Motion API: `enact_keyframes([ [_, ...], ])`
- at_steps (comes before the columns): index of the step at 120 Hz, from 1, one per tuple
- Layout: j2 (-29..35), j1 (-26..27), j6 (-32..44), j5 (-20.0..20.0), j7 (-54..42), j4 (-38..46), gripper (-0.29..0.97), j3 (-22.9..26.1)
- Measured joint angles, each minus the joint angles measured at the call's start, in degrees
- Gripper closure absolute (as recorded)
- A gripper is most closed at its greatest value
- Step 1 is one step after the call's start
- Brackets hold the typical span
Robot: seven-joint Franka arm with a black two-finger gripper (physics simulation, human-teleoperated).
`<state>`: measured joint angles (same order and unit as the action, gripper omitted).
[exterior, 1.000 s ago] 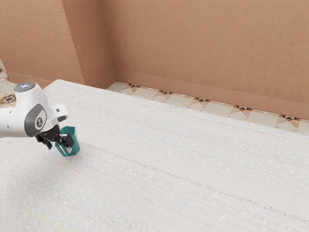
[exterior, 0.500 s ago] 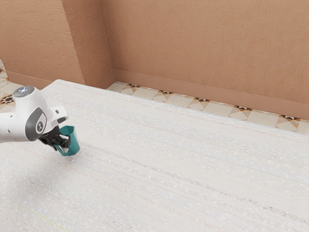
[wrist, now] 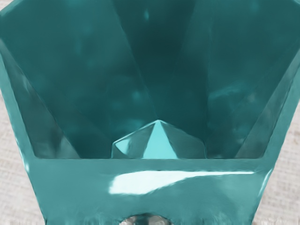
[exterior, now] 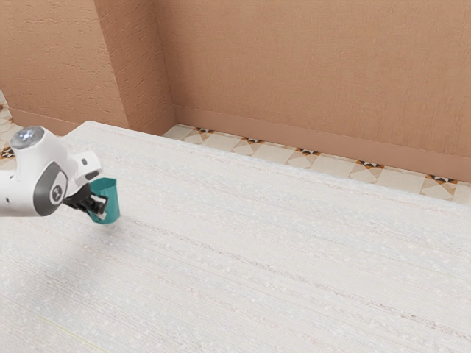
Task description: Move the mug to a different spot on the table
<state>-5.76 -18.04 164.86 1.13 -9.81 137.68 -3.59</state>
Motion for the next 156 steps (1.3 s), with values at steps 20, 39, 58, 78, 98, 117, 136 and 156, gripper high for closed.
enact_keyframes([
  [20, 5.0, 2.4, 1.2, 0.1, 0.1, 4.6, 0.72, 0.4],
  [39, 8.3, 3.2, 3.1, 0.1, 0.1, 8.4, 0.73, 2.7],
  [58, 10.6, 6.4, 7.0, 0.3, 0.0, 13.1, 0.74, 3.7],
  [78, 10.1, 9.4, 12.2, 0.6, 0.2, 15.7, 0.75, 4.8],
  [98, 7.4, 11.4, 17.8, 1.1, 0.3, 16.4, 0.75, 5.1],
  [117, 3.0, 14.9, 22.7, 2.3, 0.4, 15.7, 0.75, 4.6],
  [136, -1.2, 16.4, 26.5, 3.0, 0.3, 13.5, 0.75, 4.8],
  [156, -4.4, 17.1, 28.9, 3.3, 0.3, 12.1, 0.74, 4.8],
])
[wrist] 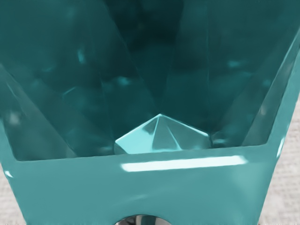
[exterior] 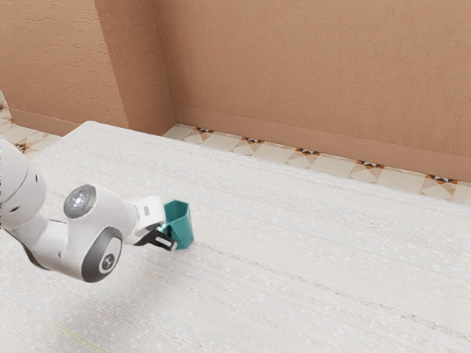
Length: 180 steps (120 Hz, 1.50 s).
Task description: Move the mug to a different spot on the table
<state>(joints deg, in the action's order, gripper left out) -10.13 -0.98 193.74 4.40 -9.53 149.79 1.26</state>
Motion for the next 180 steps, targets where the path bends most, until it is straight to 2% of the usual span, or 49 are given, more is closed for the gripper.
enact_keyframes([
  [24, -1.9, 0.0, 1.5, 0.0, 0.1, -0.6, 0.69, 0.0],
  [47, -1.9, 0.0, 1.6, -0.5, 0.9, -0.8, 0.38, 0.1],
  [63, -1.6, 0.0, 1.6, -0.6, 1.4, -0.7, 0.23, 0.1],
  [80, 0.4, -0.3, 0.8, -0.7, 1.9, -0.2, 0.12, 0.1],
  [96, 5.7, -0.6, -4.3, -0.7, 2.2, 0.4, 0.06, 0.1],
  [108, 11.0, -0.8, -12.3, -0.8, 2.5, 0.4, 0.04, 0.1],
  [120, 15.8, -0.6, -23.9, -0.6, 2.6, -2.3, 0.02, 0.1],
  [139, 14.9, -0.2, -49.1, -0.3, 2.7, -18.9, 0.01, 0.0],
  [156, 14.3, 0.0, -68.6, -0.5, 0.3, -32.6, 0.01, 0.0],
  [172, 12.7, 0.2, -81.6, -1.0, -4.8, -44.3, 0.0, -0.1],
  [180, 12.5, 0.0, -86.8, -2.7, -7.4, -49.0, 0.0, 0.0],
])
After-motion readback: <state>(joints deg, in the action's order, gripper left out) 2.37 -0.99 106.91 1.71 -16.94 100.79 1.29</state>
